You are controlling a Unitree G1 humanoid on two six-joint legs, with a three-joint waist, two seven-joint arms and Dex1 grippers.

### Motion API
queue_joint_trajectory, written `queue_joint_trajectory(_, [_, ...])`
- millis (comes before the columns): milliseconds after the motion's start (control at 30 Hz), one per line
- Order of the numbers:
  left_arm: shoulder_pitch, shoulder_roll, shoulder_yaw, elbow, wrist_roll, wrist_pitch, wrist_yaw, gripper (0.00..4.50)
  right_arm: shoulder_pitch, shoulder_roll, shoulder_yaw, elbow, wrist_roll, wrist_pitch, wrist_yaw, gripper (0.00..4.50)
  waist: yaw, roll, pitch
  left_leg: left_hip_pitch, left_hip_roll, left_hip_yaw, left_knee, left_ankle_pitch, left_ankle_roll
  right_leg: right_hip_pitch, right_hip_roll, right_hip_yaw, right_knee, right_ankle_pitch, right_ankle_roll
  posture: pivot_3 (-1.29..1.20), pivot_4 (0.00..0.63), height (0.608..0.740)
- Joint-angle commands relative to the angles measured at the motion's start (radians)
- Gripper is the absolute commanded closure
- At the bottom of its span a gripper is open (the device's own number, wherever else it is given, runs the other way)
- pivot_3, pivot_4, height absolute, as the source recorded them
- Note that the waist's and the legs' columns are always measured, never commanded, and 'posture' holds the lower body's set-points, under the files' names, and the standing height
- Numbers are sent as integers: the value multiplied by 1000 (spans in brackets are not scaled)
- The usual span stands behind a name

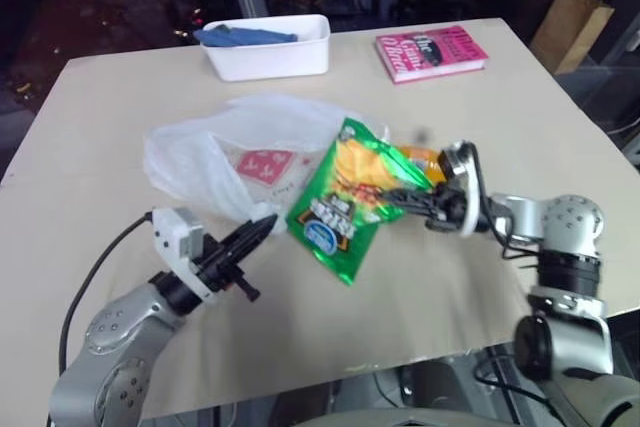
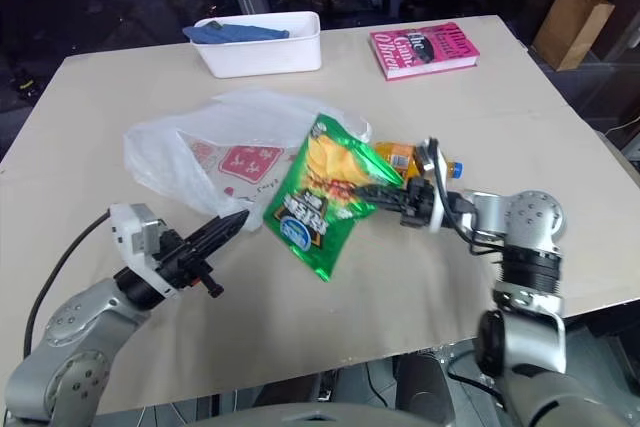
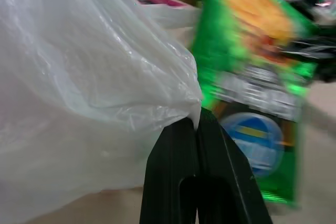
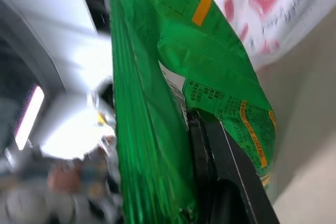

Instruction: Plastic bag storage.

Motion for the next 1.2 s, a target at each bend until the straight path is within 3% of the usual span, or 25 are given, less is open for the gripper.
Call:
queue_joint_trajectory(33, [6,19,9,-37,-19,1,-10,4500,-78,60,-154,75,45,-11,-152,4401,-1,0,0,0,0,0,-1,1,-1,-1,0,1,0,0,0,0,150,740])
queue_joint_trajectory(300, [19,13,56,-2,-54,-4,-8,4500,-124,69,-255,128,352,-23,-293,4401,-4,1,-1,-14,-1,1,0,1,-2,-14,0,1,1,0,0,0,150,740])
queue_joint_trajectory(467, [19,9,46,1,-77,0,-14,4500,-141,96,-228,144,531,-128,-433,4401,-15,1,-1,-13,0,2,0,1,-2,-14,1,1,1,0,0,0,150,740])
queue_joint_trajectory(800, [-62,-45,-25,-2,-71,-3,31,4500,-11,274,22,-40,511,-330,-577,4401,-29,2,-1,-13,0,2,0,1,-2,-15,1,2,3,0,0,0,150,740])
queue_joint_trajectory(1200, [-58,-56,-107,3,-43,-9,11,4500,-161,394,86,47,605,-717,-734,4401,-32,3,-1,-13,0,3,0,2,-3,-17,3,4,5,0,0,0,150,740])
